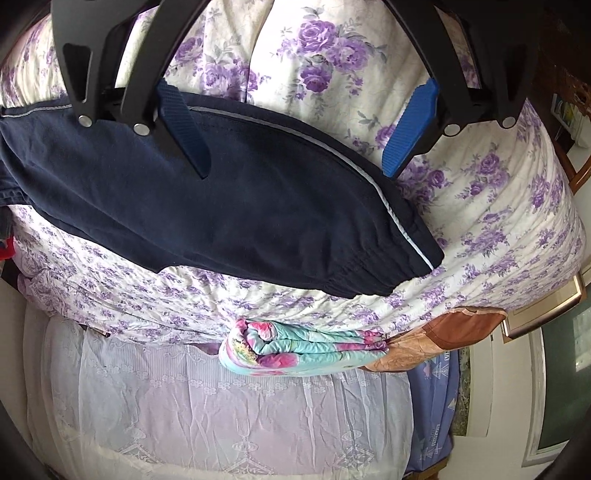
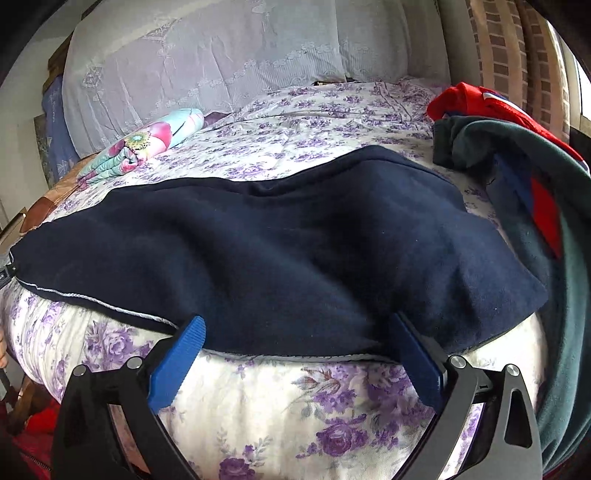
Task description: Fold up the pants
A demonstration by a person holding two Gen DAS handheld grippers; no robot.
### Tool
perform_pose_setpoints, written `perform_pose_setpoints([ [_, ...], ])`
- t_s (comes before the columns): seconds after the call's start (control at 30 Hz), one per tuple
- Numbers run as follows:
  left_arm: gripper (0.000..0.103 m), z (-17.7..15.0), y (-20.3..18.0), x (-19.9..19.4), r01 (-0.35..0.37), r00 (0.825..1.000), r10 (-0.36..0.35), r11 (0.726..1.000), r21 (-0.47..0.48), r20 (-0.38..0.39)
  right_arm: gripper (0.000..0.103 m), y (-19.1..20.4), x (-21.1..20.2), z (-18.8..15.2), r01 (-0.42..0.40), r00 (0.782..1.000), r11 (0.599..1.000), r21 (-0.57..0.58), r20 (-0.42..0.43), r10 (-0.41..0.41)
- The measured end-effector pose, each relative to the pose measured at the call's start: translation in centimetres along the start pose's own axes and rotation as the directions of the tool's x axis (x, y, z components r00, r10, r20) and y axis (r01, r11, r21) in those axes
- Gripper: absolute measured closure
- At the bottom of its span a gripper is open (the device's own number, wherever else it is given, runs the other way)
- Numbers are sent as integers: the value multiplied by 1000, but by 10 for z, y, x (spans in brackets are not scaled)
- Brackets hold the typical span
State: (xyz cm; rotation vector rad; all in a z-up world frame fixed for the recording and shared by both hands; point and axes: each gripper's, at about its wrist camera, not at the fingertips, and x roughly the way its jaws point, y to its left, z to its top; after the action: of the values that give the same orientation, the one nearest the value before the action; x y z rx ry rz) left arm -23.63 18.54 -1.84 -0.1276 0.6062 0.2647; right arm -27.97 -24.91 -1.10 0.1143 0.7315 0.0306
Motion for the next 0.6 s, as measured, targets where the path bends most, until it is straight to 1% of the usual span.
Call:
perform_pose_setpoints([
  [0.1, 12, -1, -1, -1, 1, 1000, -1, 1000, -2, 4, 3, -1, -4, -6, -41, 999, 998, -40, 12, 41],
  [0.13, 12, -2, -2, -1, 0, 1000, 0, 1000, -1, 5, 3, 0, -4, -8, -38, 999, 998, -55, 8, 39],
  [0.2, 11, -1, -2, -1, -1, 1000, 1, 1000, -3, 7, 3, 9, -5, -12, 0, 1000, 994, -111, 11, 1],
  [0.27, 11, -1, -2, -2, 0, 1000, 0, 1000, -6, 12, 3, 17, -6, -14, 45, 999, 990, -136, 34, -41],
  [0.33, 11, 1, -1, -5, 5, 1000, -5, 1000, -8, 21, 3, 20, -8, -14, 53, 998, 991, -121, 51, -47],
  [0.43, 11, 5, 0, -12, 15, 999, -14, 1000, -12, 45, 3, 19, -12, -12, 9, 998, 995, -100, 68, -2],
  [0.6, 11, 10, 1, -22, 41, 996, -39, 999, -26, 79, 3, 14, -18, -7, -27, 997, 998, -59, 73, 31],
])
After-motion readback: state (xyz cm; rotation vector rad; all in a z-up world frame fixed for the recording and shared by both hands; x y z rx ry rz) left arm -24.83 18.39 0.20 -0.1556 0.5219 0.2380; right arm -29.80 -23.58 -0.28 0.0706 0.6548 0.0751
